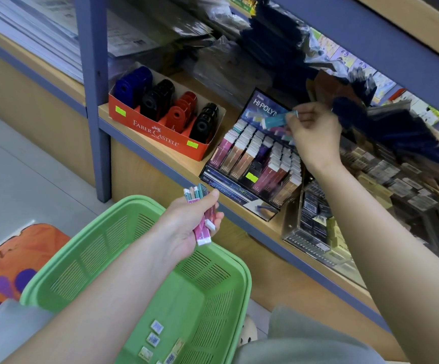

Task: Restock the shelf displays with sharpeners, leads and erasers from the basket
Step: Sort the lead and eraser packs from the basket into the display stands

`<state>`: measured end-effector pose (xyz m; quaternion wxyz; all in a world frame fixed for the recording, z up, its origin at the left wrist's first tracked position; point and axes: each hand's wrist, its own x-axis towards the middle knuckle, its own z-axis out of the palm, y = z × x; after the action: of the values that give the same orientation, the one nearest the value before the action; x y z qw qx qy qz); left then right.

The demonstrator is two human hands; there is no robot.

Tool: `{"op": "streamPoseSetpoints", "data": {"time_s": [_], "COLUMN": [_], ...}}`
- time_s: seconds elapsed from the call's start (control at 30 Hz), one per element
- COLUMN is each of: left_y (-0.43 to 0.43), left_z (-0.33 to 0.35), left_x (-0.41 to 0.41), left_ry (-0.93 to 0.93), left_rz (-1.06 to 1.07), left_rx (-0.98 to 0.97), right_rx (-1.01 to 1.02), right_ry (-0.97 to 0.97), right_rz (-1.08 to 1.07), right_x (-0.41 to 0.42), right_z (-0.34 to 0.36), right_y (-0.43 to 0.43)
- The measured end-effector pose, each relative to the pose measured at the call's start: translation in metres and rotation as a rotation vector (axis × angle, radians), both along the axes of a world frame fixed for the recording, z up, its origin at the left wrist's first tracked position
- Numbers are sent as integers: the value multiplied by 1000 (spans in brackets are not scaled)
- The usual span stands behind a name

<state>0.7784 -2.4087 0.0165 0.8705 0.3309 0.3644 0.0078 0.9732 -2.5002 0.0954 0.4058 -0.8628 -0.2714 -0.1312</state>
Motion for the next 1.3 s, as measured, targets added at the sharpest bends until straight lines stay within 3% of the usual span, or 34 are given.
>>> {"op": "streamPoseSetpoints", "data": {"time_s": [0.13, 0.57, 0.73, 0.83, 0.93, 1.07, 1.17, 1.3], "left_y": [7, 25, 35, 37, 38, 38, 34, 28], "left_z": [-1, 4, 5, 6, 5, 5, 4, 0], "left_x": [2, 6, 6, 5, 4, 4, 4, 3], "left_ry": [0, -9, -58, -85, -95, -74, -41, -29], "left_rz": [26, 104, 173, 238, 285, 264, 224, 139], "left_rx": [-27, -132, -178, -187, -154, -72, -6, 25], "right_rx": [-6, -496, -578, -460, -310, -387, -332, -327], "right_ry": [-9, -155, -203, -261, -109, 299, 533, 594], "right_rz": [99, 213, 203, 193, 283, 384, 399, 403], "right_x": [1, -1, -1, -19, -60, -104, -116, -121], "right_z": [-1, -20, -20, -20, -22, -35, -41, -42], "right_y": [22, 59, 57, 51, 40, 30, 27, 19]}}
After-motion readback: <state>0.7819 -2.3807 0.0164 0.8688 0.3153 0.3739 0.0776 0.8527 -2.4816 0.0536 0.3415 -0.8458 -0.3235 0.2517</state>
